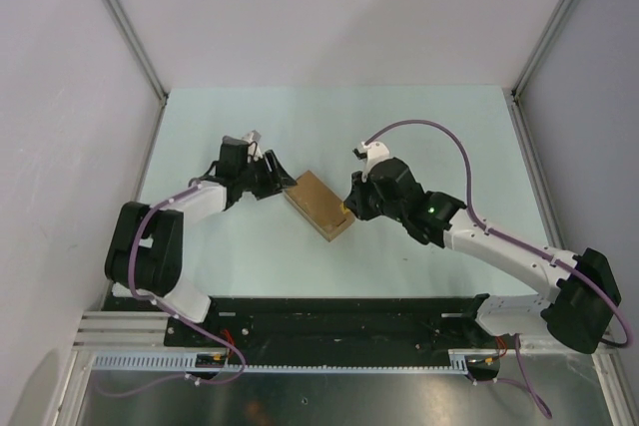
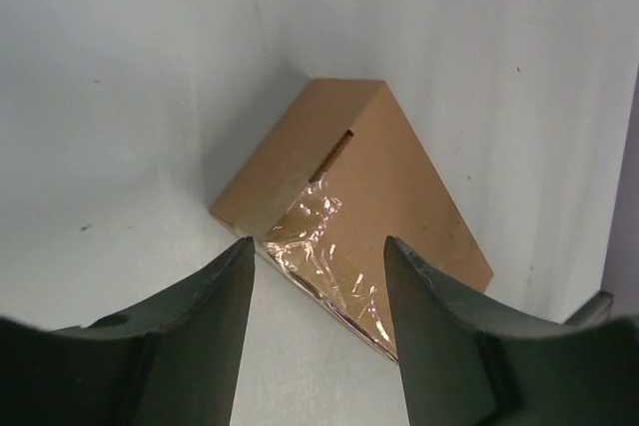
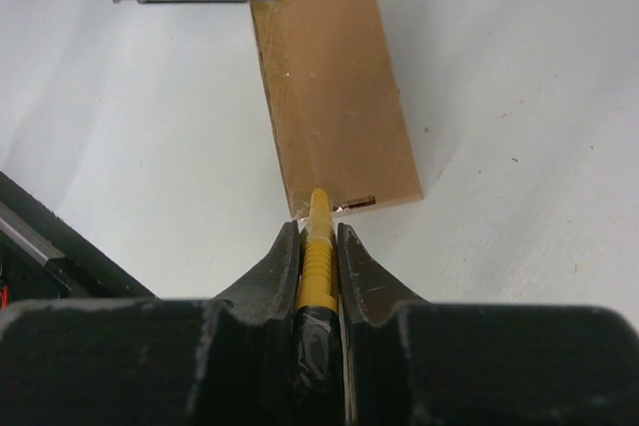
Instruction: Unpack the express box
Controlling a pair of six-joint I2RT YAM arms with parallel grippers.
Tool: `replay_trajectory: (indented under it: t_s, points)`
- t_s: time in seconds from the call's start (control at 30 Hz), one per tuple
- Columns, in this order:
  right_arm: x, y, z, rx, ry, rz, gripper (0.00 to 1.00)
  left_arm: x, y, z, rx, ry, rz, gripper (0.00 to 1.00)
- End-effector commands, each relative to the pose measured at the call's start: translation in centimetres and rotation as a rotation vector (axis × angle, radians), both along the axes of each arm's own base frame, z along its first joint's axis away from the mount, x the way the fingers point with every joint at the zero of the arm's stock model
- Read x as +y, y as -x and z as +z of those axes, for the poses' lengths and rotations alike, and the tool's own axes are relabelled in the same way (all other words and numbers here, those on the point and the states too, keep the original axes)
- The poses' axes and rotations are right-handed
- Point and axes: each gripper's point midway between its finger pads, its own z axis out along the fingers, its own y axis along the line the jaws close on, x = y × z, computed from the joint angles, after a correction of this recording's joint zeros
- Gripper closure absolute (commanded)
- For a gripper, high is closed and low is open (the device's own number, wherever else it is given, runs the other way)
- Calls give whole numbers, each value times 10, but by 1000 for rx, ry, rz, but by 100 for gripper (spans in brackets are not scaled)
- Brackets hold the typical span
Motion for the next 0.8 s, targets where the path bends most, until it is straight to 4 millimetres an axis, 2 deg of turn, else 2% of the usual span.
replay_trajectory:
  t_s: [0.0, 0.1, 0.27, 0.3, 0.33, 0.53, 0.63, 0.77]
  points:
    - [5, -14, 19, -81, -51, -34, 100, -26, -11, 15, -41, 97, -72, 42]
    - [8, -16, 18, -83, -54, -37, 100, -30, -13, 6, -30, 78, -79, 44]
    - [12, -18, 16, -80, -60, -30, 100, -42, -22, 3, -44, 70, -138, 45]
    - [13, -18, 15, -80, -61, -28, 100, -46, -28, 9, -62, 74, -152, 45]
    - [12, -19, 15, -80, -60, -31, 100, -52, -27, 3, -51, 77, -176, 45]
    - [15, -28, 10, -102, -47, -48, 100, -79, -39, 4, -64, 99, -249, 48]
    - [17, -36, 14, -137, -55, -75, 100, -79, -44, 9, -85, 87, -237, 48]
    - [24, -47, 16, -186, -65, -136, 100, -66, -45, 16, -128, 34, -215, 46]
